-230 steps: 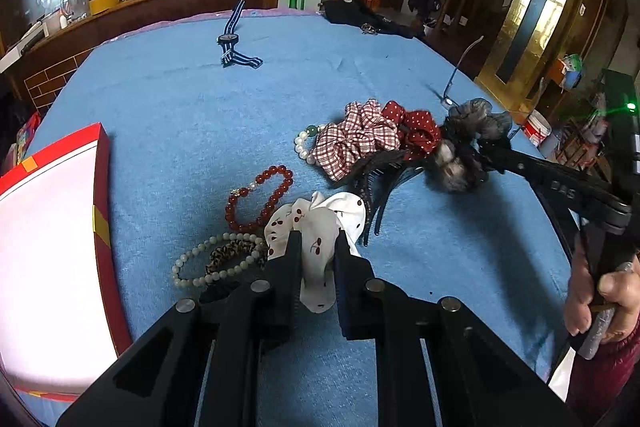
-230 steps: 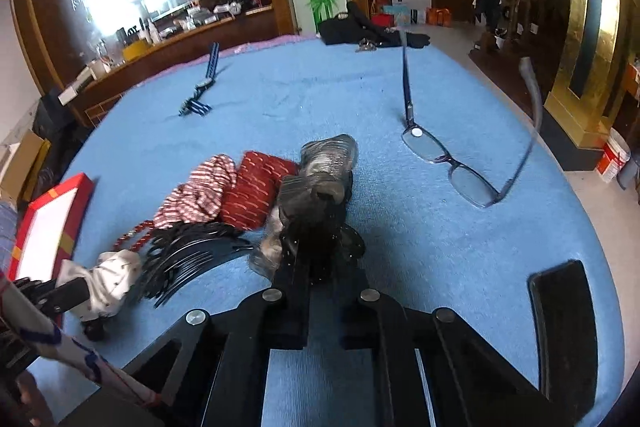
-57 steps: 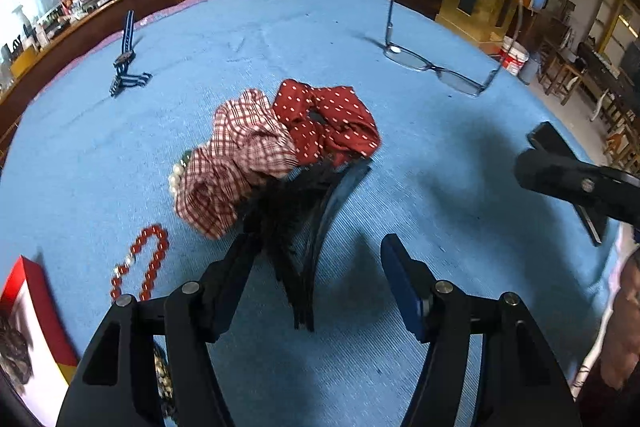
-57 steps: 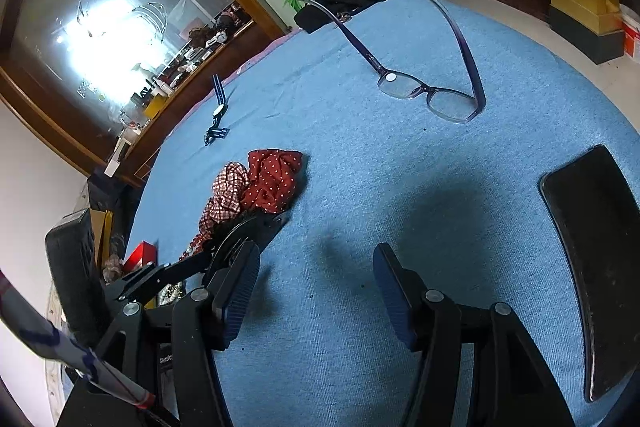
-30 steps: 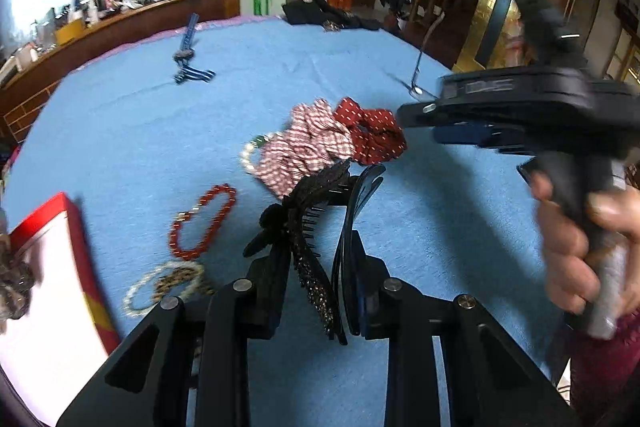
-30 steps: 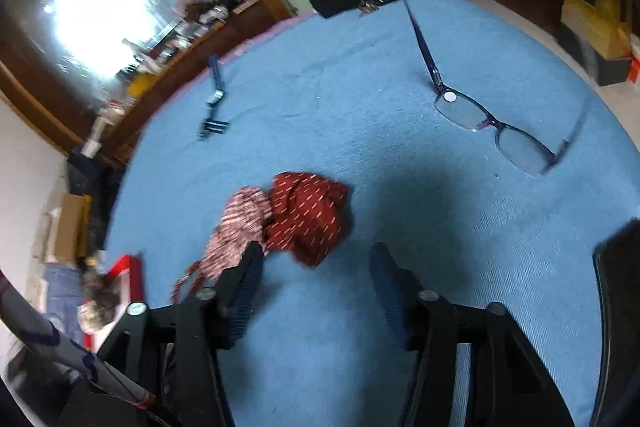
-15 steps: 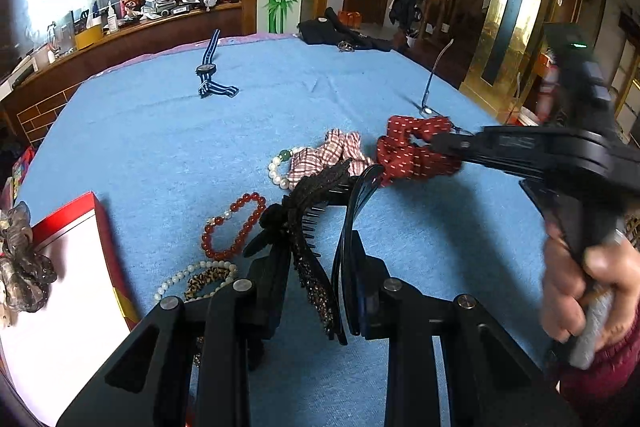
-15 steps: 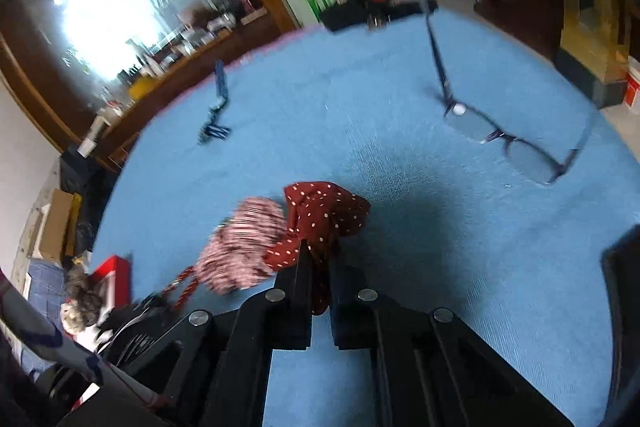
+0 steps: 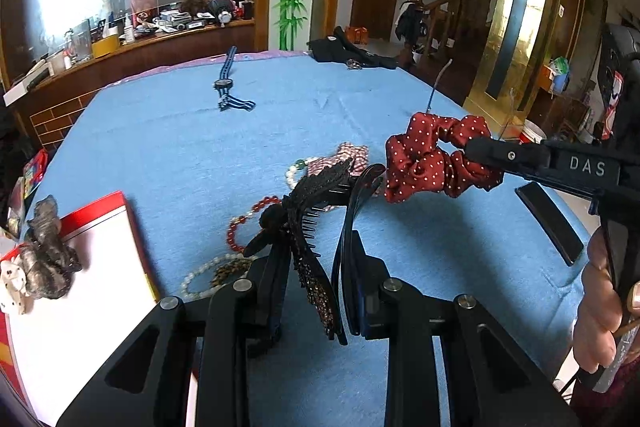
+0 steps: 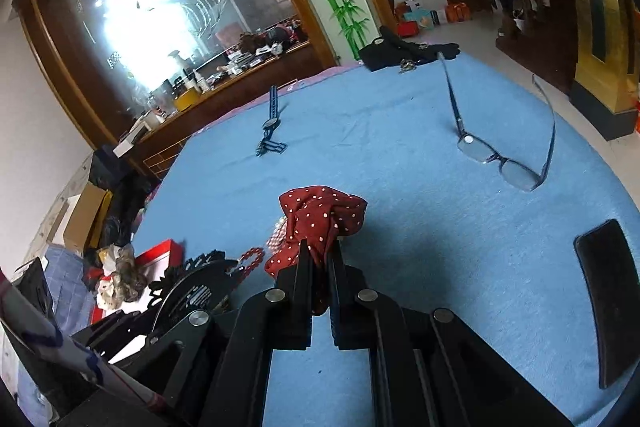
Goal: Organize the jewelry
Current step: 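Hold the black comb in left gripper while right grasps red polka-dot bow scrunchie, then carry the comb and red bow scrunchie to the tray and release both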
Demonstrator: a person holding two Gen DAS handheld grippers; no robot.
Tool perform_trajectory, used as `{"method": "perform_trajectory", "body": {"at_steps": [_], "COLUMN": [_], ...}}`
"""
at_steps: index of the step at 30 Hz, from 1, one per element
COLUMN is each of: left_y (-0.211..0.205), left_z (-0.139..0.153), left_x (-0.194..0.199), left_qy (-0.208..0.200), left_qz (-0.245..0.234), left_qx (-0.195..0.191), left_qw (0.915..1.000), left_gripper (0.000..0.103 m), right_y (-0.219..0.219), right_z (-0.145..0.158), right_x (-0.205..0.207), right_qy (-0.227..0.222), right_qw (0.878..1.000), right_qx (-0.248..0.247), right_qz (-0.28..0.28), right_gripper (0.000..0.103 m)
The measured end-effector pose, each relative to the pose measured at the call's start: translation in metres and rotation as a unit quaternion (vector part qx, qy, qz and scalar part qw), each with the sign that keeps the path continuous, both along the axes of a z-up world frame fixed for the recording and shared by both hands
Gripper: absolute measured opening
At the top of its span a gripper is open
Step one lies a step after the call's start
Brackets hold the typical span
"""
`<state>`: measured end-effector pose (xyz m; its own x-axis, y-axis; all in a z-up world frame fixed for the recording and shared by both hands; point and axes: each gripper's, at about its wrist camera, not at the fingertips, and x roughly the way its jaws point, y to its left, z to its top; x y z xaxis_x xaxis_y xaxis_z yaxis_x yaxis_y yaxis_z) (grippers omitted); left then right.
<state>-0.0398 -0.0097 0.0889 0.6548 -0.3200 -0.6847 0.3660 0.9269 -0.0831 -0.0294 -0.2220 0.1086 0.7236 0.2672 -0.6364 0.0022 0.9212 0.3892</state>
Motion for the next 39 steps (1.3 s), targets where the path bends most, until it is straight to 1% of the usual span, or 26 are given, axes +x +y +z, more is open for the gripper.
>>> {"method": "perform_trajectory", "body": {"at_steps": [9, 14, 21, 25, 30, 37, 39], "left_y": [0.031, 0.047, 0.073, 0.096, 0.134, 0.192, 0.206], "left_z": [0.005, 0.008, 0.011, 0.014, 0.013, 0.01, 0.008], "left_x": [-0.012, -0.019, -0.027, -0.034, -0.045, -0.062, -0.065], "left_qy": [-0.005, -0.007, -0.013, -0.015, -0.015, -0.01, -0.008], "left_qz": [0.028, 0.042, 0.065, 0.086, 0.126, 0.191, 0.203], "left_qx": [-0.012, -0.019, -0.018, -0.02, -0.016, -0.012, -0.011], "left_qw": [0.9995, 0.9989, 0.9976, 0.996, 0.9918, 0.9816, 0.9792], "left_gripper": [0.026, 0.026, 0.026, 0.026, 0.026, 0.026, 0.026], "right_y": [0.028, 0.048, 0.076, 0.095, 0.122, 0.164, 0.178], "right_z": [0.001, 0.003, 0.005, 0.008, 0.013, 0.016, 0.015], "right_x": [-0.002, -0.003, -0.003, -0.001, 0.004, 0.016, 0.021], "right_qy": [0.001, 0.002, -0.001, -0.003, -0.006, -0.01, -0.007], "right_qw": [1.0, 0.998, 0.996, 0.994, 0.99, 0.983, 0.981], "right_qx": [-0.005, -0.003, -0.005, -0.01, -0.013, -0.016, -0.016], "right_qz": [0.03, 0.059, 0.091, 0.111, 0.141, 0.181, 0.195], "right_gripper": [0.007, 0.007, 0.007, 0.007, 0.007, 0.007, 0.007]}}
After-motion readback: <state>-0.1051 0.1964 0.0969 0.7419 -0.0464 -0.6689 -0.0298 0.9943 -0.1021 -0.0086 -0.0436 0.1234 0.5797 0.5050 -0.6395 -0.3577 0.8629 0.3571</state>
